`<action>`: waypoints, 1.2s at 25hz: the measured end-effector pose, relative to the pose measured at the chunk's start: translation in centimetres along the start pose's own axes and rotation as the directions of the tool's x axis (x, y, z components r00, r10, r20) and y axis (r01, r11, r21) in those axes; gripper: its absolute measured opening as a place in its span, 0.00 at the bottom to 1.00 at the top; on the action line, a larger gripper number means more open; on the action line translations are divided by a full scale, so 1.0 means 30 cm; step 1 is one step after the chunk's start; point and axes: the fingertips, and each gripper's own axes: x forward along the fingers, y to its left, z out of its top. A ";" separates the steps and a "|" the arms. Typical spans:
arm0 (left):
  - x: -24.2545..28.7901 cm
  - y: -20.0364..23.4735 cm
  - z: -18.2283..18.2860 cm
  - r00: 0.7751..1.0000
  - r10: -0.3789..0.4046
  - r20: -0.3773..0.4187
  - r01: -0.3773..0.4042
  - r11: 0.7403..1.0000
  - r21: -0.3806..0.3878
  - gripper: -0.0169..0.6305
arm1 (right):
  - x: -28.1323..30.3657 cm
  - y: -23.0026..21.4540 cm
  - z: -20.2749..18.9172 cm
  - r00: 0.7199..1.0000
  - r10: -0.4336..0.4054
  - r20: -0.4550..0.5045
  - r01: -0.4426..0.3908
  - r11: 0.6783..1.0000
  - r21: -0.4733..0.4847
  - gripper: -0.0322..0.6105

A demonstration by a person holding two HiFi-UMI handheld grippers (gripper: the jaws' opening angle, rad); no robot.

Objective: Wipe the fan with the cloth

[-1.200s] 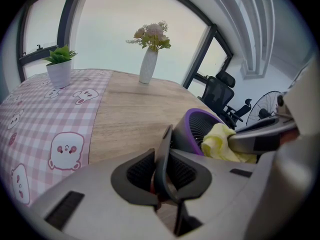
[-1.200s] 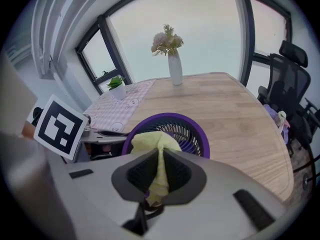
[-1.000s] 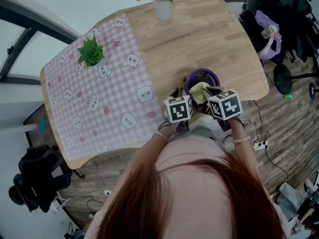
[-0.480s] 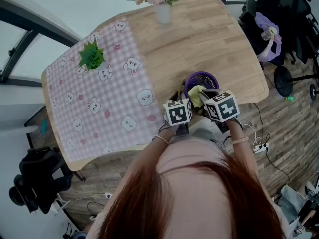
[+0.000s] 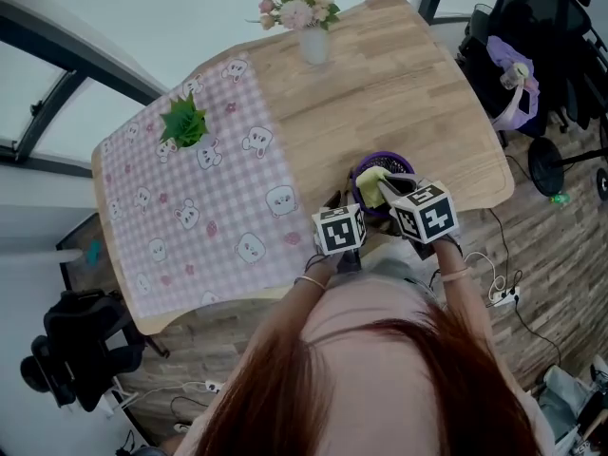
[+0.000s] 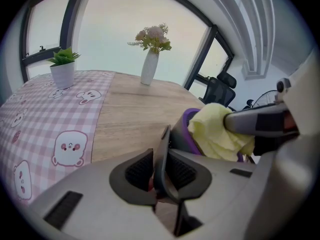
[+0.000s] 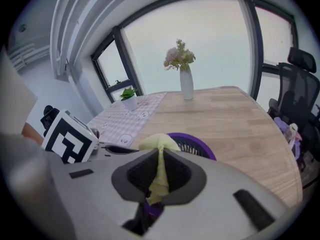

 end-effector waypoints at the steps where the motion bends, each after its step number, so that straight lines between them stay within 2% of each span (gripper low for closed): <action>1: -0.006 -0.001 0.001 1.000 -0.003 0.004 0.003 1.000 -0.002 0.12 | -0.009 -0.002 0.017 1.000 -0.005 0.023 0.005 1.000 -0.007 0.09; 7: -0.051 -0.019 0.001 0.999 -0.036 0.038 0.037 0.999 -0.015 0.12 | -0.078 -0.018 0.089 0.986 -0.050 0.158 0.056 0.998 -0.036 0.09; 11: -0.106 -0.037 0.053 0.993 -0.028 0.115 0.021 0.998 0.064 0.12 | -0.122 -0.041 0.118 0.968 -0.070 0.242 0.076 0.997 -0.016 0.09; 14: -0.158 -0.058 0.114 0.979 -0.027 0.202 -0.001 0.991 0.137 0.12 | -0.154 -0.054 0.136 0.954 -0.092 0.286 0.099 0.995 -0.010 0.09; 19: -0.254 -0.105 0.203 0.944 -0.053 0.326 -0.017 0.978 0.210 0.12 | -0.238 -0.060 0.183 0.918 -0.119 0.378 0.113 0.993 0.039 0.09; 23: -0.332 -0.132 0.299 0.897 -0.061 0.438 -0.062 0.963 0.261 0.11 | -0.295 -0.054 0.230 0.893 -0.116 0.435 0.102 0.993 0.054 0.09; 30: -0.431 -0.145 0.433 0.836 -0.074 0.544 -0.104 0.952 0.289 0.07 | -0.374 -0.050 0.289 0.864 -0.117 0.490 0.105 0.993 0.054 0.09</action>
